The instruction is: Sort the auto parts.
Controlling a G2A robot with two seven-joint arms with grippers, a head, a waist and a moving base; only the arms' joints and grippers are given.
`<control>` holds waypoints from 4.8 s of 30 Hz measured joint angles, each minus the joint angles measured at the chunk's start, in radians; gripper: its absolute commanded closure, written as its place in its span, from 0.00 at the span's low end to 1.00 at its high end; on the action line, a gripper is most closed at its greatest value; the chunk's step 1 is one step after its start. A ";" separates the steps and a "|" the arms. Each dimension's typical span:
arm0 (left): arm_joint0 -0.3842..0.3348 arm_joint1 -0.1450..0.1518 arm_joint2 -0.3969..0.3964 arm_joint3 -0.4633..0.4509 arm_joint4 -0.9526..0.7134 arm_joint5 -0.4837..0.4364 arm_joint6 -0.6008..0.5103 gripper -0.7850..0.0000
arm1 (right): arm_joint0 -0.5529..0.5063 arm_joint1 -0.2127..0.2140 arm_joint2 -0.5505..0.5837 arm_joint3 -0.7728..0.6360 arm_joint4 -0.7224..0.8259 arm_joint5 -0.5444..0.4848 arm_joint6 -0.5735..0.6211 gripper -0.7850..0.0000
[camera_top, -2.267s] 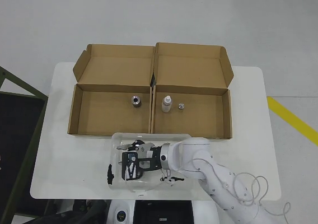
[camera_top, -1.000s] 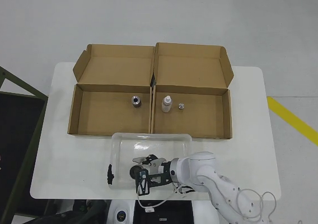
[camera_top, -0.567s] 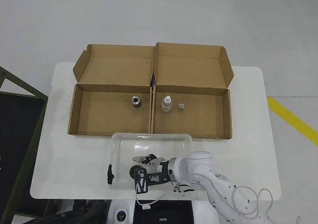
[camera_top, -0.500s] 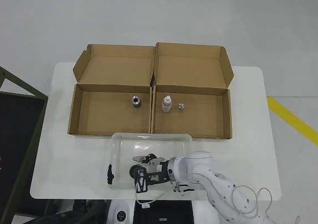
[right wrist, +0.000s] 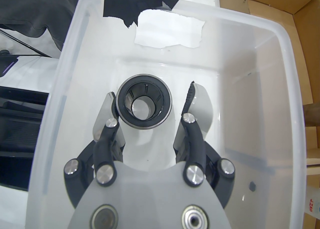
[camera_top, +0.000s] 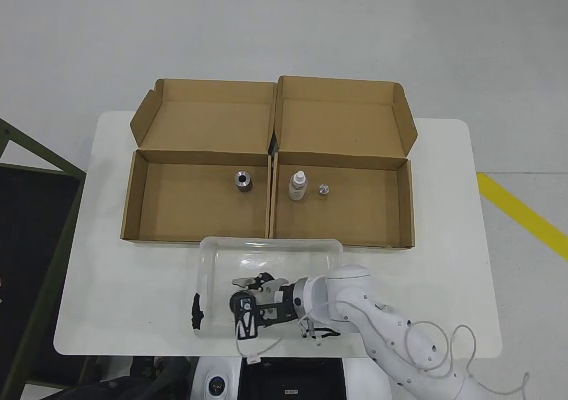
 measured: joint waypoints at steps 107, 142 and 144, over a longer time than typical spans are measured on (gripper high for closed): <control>0.000 0.000 0.000 0.000 0.000 0.000 0.000 0.00 | 0.429 -0.064 -0.029 0.289 0.373 0.240 -0.065 1.00; 0.000 0.000 0.000 0.000 0.000 0.000 0.000 0.00 | 0.517 -0.132 -0.124 0.502 0.283 0.236 -0.012 0.81; 0.000 0.000 0.000 0.000 0.000 0.000 0.000 0.00 | 0.517 -0.133 -0.123 0.509 0.279 0.238 -0.012 0.77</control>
